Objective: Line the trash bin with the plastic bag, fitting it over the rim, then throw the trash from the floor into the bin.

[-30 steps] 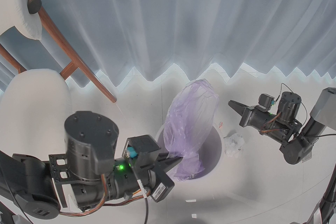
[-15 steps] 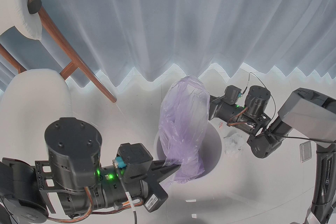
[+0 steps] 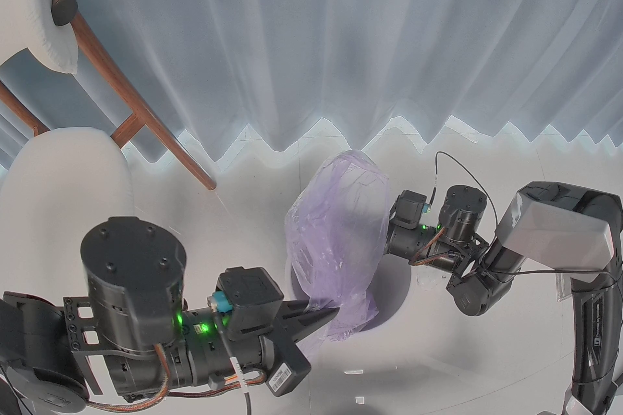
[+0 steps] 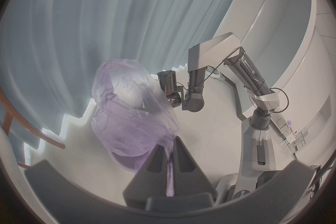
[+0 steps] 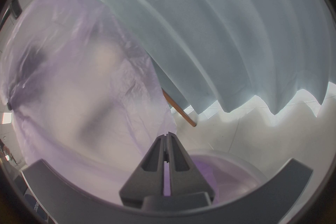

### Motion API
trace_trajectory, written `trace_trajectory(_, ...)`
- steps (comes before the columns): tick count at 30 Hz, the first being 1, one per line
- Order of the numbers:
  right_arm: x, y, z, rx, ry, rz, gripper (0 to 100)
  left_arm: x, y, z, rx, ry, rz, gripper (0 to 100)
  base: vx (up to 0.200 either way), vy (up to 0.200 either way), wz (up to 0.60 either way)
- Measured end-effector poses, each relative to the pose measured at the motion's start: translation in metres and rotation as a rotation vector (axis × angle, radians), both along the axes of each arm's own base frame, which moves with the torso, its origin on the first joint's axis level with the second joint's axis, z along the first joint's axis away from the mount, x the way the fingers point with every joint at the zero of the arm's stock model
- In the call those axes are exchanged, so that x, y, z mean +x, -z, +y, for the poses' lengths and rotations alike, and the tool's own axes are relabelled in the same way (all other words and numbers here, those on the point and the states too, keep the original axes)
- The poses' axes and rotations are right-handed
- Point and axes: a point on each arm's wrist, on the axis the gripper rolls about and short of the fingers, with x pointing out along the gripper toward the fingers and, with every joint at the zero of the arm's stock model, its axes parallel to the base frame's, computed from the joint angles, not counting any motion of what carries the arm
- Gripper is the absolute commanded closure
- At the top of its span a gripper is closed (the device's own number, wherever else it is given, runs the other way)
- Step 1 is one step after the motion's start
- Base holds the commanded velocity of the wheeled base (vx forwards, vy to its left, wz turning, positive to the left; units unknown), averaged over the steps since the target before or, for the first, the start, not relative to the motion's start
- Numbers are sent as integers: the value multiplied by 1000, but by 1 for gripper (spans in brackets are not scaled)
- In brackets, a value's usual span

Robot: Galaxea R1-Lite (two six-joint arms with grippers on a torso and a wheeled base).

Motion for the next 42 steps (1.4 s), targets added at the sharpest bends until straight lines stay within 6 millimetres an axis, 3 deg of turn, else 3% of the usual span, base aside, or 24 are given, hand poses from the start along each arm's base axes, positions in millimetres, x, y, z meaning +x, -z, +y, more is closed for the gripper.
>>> trace_trajectory(7, -15, 10, -20, -16, 4, 28, 100, 10, 2, 2, 2, -27, 6, 100, 0, 0, 0)
trace_trajectory(13, -33, 4, -43, -12, 29, 78, 100, 25, 3, -6, -13, -64, -10, 100, 0, 0, 0)
trace_trajectory(17, -62, -6, -64, 20, 68, 181, 100, 34, 5, -15, -23, -94, -27, 100, 0, 0, 0)
trace_trajectory(22, -112, -25, -86, 112, 138, 353, 100, 43, 10, -28, -26, -113, -34, 100, 0, 0, 0)
trace_trajectory(27, -157, -36, -102, 193, 259, 463, 100, 51, 10, -55, -73, -112, -25, 100, 0, 0, 0)
trace_trajectory(31, -174, -44, -107, 229, 312, 470, 100, 44, 12, -80, -105, -97, -3, 100, 0, 0, 0)
trace_trajectory(37, -185, -51, -105, 259, 323, 474, 100, 37, 34, -85, -56, -158, 38, 100, 0, 0, 0)
trace_trajectory(38, -185, -51, -104, 268, 323, 479, 0, 36, 37, -86, -51, -162, 43, 100, 0, 0, 0)
trace_trajectory(42, -179, -55, -102, 315, 347, 493, 0, 35, 47, -82, -20, -177, 59, 100, 0, 0, 0)
